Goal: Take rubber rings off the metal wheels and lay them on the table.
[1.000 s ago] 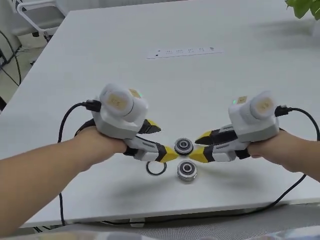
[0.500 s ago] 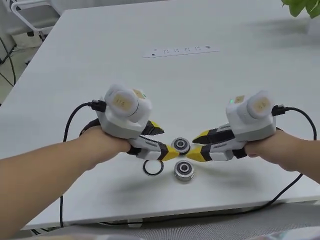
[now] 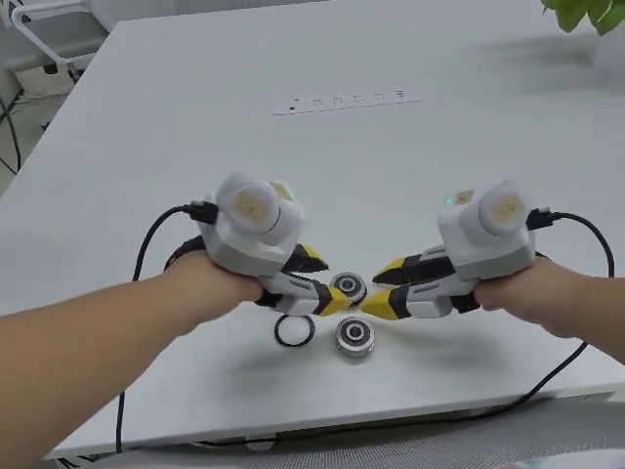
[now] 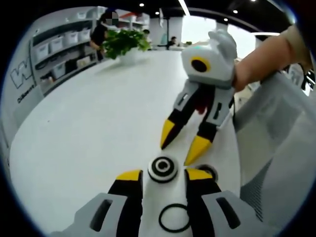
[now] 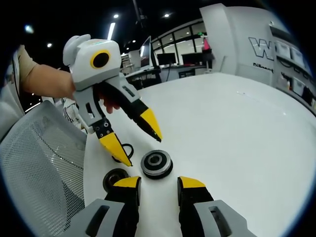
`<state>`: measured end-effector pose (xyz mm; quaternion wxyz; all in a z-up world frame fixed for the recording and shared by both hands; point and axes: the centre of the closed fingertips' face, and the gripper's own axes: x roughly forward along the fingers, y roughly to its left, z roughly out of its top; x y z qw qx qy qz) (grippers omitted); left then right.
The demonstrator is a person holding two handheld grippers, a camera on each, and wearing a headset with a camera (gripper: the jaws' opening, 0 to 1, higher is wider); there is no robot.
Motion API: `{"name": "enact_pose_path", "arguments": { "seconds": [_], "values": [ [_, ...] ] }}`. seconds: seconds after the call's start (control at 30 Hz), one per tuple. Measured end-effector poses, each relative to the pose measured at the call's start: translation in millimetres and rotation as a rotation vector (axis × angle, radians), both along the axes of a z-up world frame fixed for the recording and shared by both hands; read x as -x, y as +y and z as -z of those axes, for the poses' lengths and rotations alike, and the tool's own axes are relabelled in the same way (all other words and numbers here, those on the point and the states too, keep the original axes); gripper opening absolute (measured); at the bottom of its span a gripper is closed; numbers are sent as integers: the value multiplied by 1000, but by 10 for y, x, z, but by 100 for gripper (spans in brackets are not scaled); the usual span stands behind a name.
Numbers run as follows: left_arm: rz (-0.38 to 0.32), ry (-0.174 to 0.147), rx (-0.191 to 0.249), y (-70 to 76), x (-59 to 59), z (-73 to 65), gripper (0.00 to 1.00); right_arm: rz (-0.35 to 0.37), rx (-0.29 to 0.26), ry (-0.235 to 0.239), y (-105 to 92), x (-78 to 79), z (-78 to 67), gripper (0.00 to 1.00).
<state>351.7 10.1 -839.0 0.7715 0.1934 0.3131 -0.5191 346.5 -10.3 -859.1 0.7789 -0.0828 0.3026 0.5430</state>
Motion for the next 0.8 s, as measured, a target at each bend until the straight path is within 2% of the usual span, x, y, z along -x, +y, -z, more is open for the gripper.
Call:
{"name": "enact_pose_path", "arguments": {
  "seconds": [0.3,0.6,0.67,0.7,0.8],
  "values": [
    [18,3,-6,-62,-7,61,29,6,-4,5,-14,-4,17,28],
    [29,-19,-9,-92,-43,68,19,5,-10,7,-5,4,18,28],
    [36,-40,-13,-104,-60,67,17,5,-10,7,-2,1,18,28],
    [39,-29,-11,-114,-39,69,16,5,-10,7,0,0,17,28],
    [37,-39,-13,-114,-52,67,16,5,-14,6,11,-5,4,28]
  ]
}}
